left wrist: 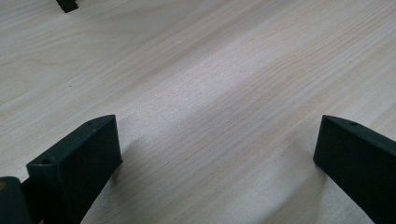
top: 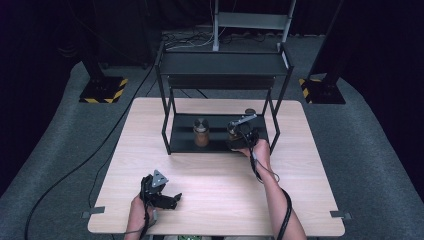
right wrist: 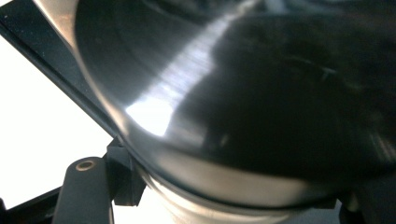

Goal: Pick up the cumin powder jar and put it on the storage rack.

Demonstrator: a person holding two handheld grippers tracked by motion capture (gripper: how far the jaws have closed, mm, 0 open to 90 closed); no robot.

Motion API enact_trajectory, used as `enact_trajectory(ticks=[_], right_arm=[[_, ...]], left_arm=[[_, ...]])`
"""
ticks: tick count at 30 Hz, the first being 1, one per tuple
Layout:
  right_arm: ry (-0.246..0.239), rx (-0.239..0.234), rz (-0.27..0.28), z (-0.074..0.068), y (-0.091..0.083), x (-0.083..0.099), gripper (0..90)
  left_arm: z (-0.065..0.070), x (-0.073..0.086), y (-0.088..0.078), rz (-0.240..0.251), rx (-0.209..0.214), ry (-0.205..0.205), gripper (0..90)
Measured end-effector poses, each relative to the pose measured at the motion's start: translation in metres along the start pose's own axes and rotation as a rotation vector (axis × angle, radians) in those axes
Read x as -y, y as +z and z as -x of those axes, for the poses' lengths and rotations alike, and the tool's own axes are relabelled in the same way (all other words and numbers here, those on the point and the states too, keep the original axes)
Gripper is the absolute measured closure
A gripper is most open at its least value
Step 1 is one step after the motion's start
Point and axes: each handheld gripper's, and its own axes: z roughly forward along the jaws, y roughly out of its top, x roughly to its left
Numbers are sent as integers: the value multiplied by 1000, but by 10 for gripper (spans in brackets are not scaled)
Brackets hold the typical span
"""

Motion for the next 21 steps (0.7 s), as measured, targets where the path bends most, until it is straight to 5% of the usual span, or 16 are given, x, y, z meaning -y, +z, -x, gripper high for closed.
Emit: enact_trajectory(ticks=[21], right_arm=[[23, 10, 51, -5, 16, 8, 303]], left_arm=[[0, 0, 0, -1, 1, 0, 3]])
